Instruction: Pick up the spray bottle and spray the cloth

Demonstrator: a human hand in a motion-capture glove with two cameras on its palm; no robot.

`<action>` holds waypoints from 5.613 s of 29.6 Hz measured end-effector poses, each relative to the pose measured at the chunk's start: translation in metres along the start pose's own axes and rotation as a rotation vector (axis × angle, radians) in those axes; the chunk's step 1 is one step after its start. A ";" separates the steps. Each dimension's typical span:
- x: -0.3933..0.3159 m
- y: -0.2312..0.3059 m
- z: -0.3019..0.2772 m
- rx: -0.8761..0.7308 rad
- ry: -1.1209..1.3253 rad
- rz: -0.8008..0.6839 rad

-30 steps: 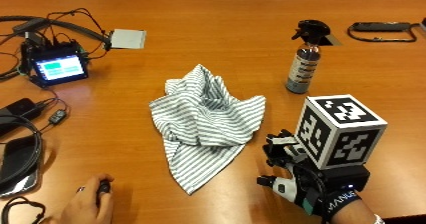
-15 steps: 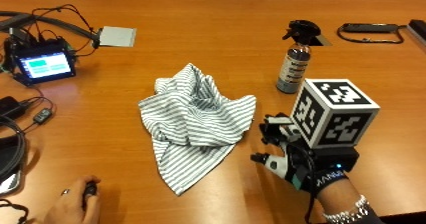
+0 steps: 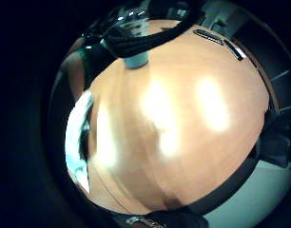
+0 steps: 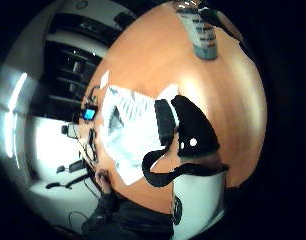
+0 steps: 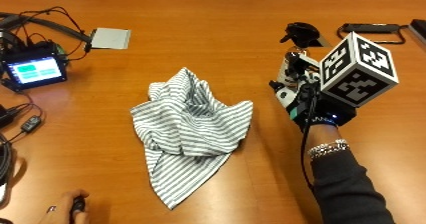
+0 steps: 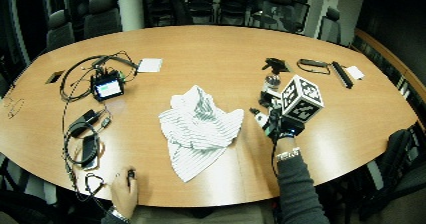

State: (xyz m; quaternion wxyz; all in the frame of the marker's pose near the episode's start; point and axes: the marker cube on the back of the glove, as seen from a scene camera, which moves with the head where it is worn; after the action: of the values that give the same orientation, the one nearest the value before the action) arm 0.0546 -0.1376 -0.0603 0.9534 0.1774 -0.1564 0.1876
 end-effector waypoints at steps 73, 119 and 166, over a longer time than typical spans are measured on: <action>-0.099 -0.043 -0.020 0.193 0.278 -0.838; -0.220 -0.026 0.041 0.089 -0.911 -0.447; -0.177 0.040 0.130 -0.115 -0.739 -0.199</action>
State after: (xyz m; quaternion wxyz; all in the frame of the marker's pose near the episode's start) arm -0.1479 -0.2081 0.0018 0.8546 0.1935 -0.4818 0.0083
